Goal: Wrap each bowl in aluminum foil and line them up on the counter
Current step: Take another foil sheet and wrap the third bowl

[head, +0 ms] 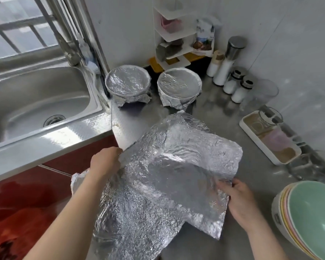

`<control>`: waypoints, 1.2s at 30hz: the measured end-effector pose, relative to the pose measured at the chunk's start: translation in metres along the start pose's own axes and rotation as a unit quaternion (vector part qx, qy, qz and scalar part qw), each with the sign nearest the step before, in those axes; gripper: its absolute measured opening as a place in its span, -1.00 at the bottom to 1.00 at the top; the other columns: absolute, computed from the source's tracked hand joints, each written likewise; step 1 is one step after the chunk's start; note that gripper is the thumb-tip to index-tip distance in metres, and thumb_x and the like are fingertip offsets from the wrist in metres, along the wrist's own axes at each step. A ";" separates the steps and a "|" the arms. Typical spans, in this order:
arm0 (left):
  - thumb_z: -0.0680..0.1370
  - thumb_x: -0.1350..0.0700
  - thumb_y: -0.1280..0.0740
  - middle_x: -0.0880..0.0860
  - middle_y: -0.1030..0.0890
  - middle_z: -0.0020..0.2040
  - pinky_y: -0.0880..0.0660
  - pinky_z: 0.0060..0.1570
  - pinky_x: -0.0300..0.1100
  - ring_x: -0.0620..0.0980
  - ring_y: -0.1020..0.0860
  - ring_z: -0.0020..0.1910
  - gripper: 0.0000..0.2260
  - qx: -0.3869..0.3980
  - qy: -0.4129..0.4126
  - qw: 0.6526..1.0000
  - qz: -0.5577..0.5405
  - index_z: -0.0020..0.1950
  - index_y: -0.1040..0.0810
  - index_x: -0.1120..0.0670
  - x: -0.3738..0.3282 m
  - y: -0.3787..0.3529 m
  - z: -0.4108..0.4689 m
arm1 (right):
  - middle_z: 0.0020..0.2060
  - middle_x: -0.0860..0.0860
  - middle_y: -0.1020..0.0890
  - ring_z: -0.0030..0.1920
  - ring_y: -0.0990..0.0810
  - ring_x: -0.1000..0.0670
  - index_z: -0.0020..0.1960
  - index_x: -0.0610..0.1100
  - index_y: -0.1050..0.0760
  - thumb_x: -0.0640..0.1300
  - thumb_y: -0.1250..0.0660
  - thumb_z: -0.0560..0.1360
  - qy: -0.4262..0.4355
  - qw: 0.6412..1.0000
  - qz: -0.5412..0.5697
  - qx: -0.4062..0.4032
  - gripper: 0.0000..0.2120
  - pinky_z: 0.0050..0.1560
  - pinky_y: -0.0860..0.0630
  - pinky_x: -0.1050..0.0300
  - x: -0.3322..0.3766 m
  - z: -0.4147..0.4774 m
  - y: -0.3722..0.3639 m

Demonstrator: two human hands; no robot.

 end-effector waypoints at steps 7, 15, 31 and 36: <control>0.37 0.44 -0.24 0.05 -0.63 -0.07 -0.40 -0.26 -0.11 0.10 -0.57 -0.06 -0.60 -0.037 -0.019 0.996 -0.074 0.07 -0.60 0.06 -0.032 0.019 0.005 | -0.21 -0.09 -0.70 -0.17 -0.65 0.00 -0.04 -0.31 -0.59 -0.41 -0.35 0.45 0.105 0.991 -0.067 -0.051 -0.88 -0.16 -0.56 0.31 0.039 -0.004 0.027; 0.46 0.45 -0.23 0.11 -0.66 0.07 -0.44 -0.13 -0.16 0.12 -0.58 0.02 -0.60 -0.113 -0.087 0.974 -0.174 0.16 -0.62 0.09 -0.089 0.047 0.049 | -0.11 0.06 -0.71 -0.09 -0.66 0.16 0.05 -0.22 -0.63 -0.30 -0.42 0.44 0.235 0.955 -0.158 -0.088 -0.81 -0.09 -0.51 0.44 0.116 -0.016 0.018; 0.36 -0.06 -0.45 0.05 -0.41 0.44 -0.34 0.28 -0.16 -0.01 -0.44 0.35 -0.17 0.142 -0.071 0.764 -0.625 0.55 -0.17 0.05 -0.095 0.009 0.003 | -0.07 -0.06 -0.71 0.00 -0.67 -0.04 -0.08 -0.16 -0.66 0.16 -0.68 -0.09 0.188 0.979 -0.070 0.045 -0.32 0.00 -0.58 0.21 0.135 0.022 -0.013; 0.40 -0.15 -0.40 0.02 -0.45 0.30 -0.32 0.38 0.01 -0.11 -0.50 0.17 -0.27 0.127 -0.089 0.766 -0.624 0.51 -0.25 -0.01 -0.095 0.025 -0.009 | -0.08 -0.04 -0.71 -0.02 -0.68 -0.02 -0.05 -0.12 -0.64 0.10 -0.70 -0.14 0.195 0.977 -0.040 0.076 -0.29 -0.06 -0.60 0.20 0.144 0.004 -0.011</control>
Point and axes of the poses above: each hand's wrist, its own z-axis towards the middle knuckle, its own y-axis out of the back of the hand, x = y × z, the point moved 8 cm from there along z, towards the middle knuckle
